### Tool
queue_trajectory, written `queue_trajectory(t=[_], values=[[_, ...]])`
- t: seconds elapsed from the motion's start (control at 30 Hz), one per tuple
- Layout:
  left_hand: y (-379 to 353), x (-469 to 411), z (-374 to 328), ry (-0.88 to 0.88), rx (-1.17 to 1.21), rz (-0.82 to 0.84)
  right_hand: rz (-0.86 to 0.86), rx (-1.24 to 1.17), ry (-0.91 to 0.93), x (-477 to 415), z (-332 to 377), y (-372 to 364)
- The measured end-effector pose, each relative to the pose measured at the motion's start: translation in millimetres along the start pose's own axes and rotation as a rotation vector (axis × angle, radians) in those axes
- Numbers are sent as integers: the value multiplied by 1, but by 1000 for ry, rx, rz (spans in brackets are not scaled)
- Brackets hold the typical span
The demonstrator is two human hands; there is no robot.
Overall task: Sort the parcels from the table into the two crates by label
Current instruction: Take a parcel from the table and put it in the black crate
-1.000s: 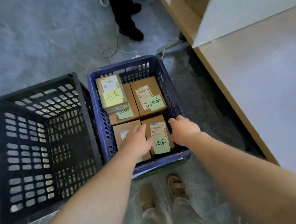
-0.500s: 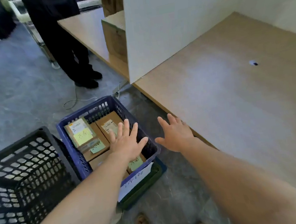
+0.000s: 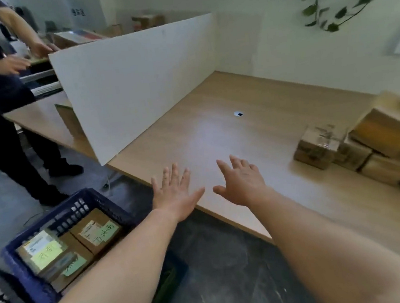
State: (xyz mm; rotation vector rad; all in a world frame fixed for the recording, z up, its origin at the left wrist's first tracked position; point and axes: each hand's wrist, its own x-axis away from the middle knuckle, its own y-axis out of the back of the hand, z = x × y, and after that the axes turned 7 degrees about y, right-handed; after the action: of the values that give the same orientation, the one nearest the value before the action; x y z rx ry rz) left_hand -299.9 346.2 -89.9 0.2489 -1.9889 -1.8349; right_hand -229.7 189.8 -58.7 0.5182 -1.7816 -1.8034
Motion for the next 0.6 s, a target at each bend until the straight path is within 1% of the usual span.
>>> queue_trajectory(t=[0.4, 0.6], values=[[2, 63, -201, -240, 12, -41, -119, 39, -253, 144, -169, 9], [-9, 90, -295, -375, -17, -46, -96, 18, -403, 217, -236, 2]])
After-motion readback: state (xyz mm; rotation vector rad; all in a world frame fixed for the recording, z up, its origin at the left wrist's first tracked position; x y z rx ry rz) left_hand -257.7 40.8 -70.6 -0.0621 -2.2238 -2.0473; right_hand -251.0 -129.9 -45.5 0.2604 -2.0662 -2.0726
